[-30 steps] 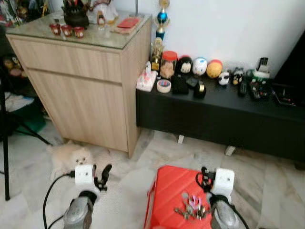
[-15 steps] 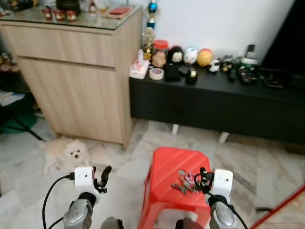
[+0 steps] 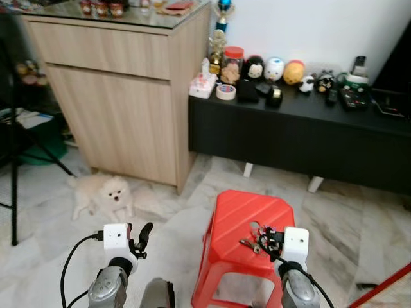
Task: Hang keys on a hook
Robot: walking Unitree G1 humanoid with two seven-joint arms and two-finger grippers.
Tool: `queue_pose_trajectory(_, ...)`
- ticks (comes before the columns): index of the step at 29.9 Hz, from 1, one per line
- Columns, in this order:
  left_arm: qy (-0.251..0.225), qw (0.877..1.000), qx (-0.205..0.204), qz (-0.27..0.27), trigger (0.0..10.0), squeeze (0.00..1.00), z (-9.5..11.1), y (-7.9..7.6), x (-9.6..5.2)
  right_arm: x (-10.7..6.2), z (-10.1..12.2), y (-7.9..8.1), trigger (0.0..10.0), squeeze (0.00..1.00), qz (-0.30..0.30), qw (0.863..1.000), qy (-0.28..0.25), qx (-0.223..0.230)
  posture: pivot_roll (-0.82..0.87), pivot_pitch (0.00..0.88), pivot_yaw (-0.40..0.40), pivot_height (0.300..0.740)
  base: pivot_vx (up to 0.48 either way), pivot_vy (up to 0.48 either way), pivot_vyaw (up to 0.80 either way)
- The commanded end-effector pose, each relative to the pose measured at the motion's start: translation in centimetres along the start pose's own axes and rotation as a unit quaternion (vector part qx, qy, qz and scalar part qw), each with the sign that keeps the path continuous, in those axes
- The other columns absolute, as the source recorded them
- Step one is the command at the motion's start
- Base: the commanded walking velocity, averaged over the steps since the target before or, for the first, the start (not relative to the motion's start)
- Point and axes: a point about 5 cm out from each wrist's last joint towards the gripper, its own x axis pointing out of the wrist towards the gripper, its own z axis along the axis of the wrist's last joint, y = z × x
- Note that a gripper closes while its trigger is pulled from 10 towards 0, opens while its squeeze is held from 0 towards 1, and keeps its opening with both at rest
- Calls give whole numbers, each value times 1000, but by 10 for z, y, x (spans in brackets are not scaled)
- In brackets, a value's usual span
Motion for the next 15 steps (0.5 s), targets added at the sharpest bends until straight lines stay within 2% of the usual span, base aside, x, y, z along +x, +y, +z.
queue_pose_trajectory(1,10,1000,2,-7,10000,0,-1,-3,2,1,-5,-6,10000,0,-16,1000,26,1,77,14,-78,637,0,0,0)
queue_pose_trajectory(6,10,1000,1,-8,10000,0,-1,-4,2,3,-11,-15,10000,0,-53,996,77,6,78,18,-73,637,0,0,0)
queue_pose_trajectory(9,11,1000,2,-8,10000,0,-1,-4,3,5,-10,-17,10000,0,-55,995,86,0,81,21,-73,637,0,0,0)
queue_pose_trajectory(15,9,1000,3,-7,10000,0,2,-2,4,12,-2,-24,10000,0,-71,992,103,22,84,25,-71,637,0,0,0)
